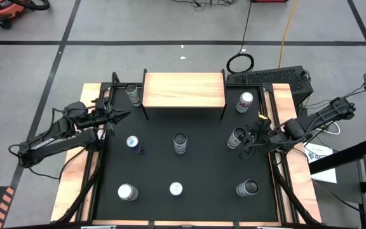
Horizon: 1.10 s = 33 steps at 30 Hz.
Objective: Place canned beverage on shelf
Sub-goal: Put the right white yellow soda can on the shelf
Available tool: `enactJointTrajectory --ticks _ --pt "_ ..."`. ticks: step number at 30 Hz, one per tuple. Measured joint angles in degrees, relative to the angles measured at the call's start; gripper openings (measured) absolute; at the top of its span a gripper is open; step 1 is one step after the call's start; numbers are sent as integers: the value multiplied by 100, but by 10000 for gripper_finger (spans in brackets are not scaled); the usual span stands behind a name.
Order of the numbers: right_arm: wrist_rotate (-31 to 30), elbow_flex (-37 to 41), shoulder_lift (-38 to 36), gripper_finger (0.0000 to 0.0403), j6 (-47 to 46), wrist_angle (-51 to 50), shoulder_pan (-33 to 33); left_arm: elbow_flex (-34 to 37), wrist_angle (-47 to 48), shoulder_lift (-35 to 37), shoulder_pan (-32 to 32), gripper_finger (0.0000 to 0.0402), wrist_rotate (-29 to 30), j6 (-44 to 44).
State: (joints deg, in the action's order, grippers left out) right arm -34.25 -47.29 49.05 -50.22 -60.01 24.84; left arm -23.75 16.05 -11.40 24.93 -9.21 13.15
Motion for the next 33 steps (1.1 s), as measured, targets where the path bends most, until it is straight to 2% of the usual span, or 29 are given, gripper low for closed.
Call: enactJointTrajectory --ticks 26,33 --pt "-1 0 950 318 -11 75 -3 0 0 0 0 0 0 -7" --pt "-13 0 1132 318 -32 146 -180 0 0 0 0 0 0 -6"
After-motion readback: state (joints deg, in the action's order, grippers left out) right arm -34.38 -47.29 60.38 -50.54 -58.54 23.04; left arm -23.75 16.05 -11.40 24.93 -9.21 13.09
